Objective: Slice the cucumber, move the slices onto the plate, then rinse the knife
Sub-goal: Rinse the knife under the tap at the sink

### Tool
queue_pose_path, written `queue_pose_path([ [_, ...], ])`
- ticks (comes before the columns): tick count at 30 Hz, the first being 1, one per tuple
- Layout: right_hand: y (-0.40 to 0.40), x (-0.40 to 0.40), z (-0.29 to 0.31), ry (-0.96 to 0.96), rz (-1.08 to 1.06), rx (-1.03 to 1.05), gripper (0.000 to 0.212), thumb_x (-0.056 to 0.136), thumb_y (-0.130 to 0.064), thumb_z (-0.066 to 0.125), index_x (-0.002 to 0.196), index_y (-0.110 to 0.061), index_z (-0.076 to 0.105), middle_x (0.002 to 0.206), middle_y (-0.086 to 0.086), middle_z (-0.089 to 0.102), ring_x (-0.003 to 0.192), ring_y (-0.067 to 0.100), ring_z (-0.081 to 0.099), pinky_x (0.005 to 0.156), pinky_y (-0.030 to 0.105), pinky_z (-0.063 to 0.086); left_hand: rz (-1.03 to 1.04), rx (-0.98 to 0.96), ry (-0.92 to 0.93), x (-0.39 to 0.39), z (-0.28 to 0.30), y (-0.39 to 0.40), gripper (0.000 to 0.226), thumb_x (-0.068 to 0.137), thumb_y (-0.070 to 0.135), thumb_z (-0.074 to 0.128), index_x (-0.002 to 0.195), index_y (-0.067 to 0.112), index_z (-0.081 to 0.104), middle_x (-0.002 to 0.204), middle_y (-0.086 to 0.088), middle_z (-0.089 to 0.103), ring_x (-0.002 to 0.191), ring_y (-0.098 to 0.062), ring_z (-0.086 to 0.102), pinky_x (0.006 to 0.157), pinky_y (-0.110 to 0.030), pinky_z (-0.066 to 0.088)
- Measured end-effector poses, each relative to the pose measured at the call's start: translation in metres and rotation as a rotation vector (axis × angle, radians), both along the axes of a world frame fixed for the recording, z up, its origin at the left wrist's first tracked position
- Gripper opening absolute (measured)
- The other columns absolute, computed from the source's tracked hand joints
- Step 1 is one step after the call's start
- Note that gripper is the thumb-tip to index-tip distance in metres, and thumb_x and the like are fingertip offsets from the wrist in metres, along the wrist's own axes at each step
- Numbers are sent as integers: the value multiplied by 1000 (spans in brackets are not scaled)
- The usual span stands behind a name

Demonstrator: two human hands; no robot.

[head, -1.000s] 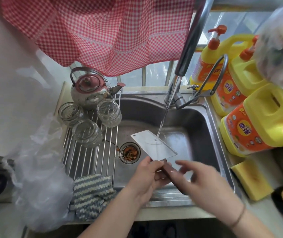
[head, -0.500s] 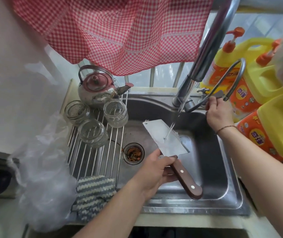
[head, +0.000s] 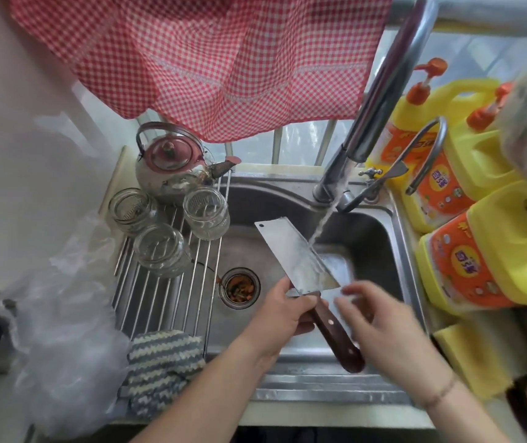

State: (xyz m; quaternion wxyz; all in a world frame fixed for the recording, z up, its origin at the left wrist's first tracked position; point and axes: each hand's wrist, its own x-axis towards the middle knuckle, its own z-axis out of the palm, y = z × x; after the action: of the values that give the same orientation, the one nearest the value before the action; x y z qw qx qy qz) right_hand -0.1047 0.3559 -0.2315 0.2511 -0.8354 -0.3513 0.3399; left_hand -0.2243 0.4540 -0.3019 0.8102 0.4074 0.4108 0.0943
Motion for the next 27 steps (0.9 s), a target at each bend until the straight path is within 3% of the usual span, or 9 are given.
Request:
queue_pose_path([
  [4, -28, -32, -11, -54, 164, -19, 46, 83, -54, 62, 119, -51, 33, 106, -22, 56, 83, -1, 60, 79, 18, 46, 68, -6, 59, -6, -2, -9, 20, 95, 7, 62, 115, 9, 62, 96, -13, 76, 85, -24, 72, 91, -42, 59],
  [7, -31, -42, -32, -68, 277, 31, 45, 91, -35, 54, 131, -46, 36, 112, -23, 54, 105, 0, 55, 88, 18, 44, 102, 62, 138, -16, -7, -18, 27, 88, 17, 70, 112, 11, 63, 93, -10, 77, 85, -25, 72, 95, -49, 57],
  [11, -33, -50, -45, 39, 114, 140, 37, 99, -18, 39, 122, -47, 46, 91, -19, 63, 79, -3, 57, 73, 14, 45, 183, 169, 183, -24, -9, -32, 21, 97, 20, 66, 117, 19, 60, 90, -4, 78, 79, -20, 74, 77, -32, 57],
  [13, -32, -48, -42, 332, -133, 168, 34, 101, -12, 37, 107, -30, 64, 66, -8, 59, 54, 5, 51, 53, 29, 44, 170, 294, 213, -30, -11, -39, 24, 98, 21, 64, 122, 22, 61, 87, 1, 77, 75, -14, 72, 77, -31, 57],
  [17, -32, -35, -41, 705, -480, 193, 27, 102, -7, 37, 97, 6, 60, 58, 5, 51, 41, 13, 37, 39, 19, 28, -76, 839, 340, -46, -6, -50, 40, 97, 28, 65, 135, 34, 59, 79, 20, 65, 68, -2, 59, 72, -17, 48],
  [20, -34, -33, -38, 863, -499, 180, 28, 103, -14, 41, 104, 10, 55, 61, 8, 48, 37, 11, 31, 37, 19, 25, -284, 1192, 422, -50, 1, -55, 47, 99, 37, 55, 146, 39, 48, 81, 15, 62, 74, -10, 60, 73, -31, 49],
  [22, -36, -33, -38, 933, -505, 184, 28, 103, -16, 41, 102, 8, 54, 63, 9, 48, 36, 10, 28, 36, 18, 23, -387, 1348, 476, -49, -1, -57, 45, 95, 38, 50, 140, 36, 54, 78, 10, 67, 66, -17, 65, 58, -32, 51],
  [25, -40, -34, -39, 968, -496, 186, 27, 102, -18, 41, 96, 5, 55, 63, 10, 48, 35, 10, 28, 36, 18, 24, -379, 1415, 518, -46, -6, -64, 47, 92, 42, 40, 135, 34, 57, 66, 7, 65, 55, -20, 65, 47, -33, 49],
  [27, -43, -35, -39, 976, -495, 184, 33, 102, -17, 41, 105, 13, 53, 63, 10, 48, 36, 11, 28, 36, 18, 24, -361, 1372, 514, -46, -4, -66, 50, 96, 45, 33, 143, 39, 49, 80, 4, 70, 72, -24, 69, 60, -37, 53],
])
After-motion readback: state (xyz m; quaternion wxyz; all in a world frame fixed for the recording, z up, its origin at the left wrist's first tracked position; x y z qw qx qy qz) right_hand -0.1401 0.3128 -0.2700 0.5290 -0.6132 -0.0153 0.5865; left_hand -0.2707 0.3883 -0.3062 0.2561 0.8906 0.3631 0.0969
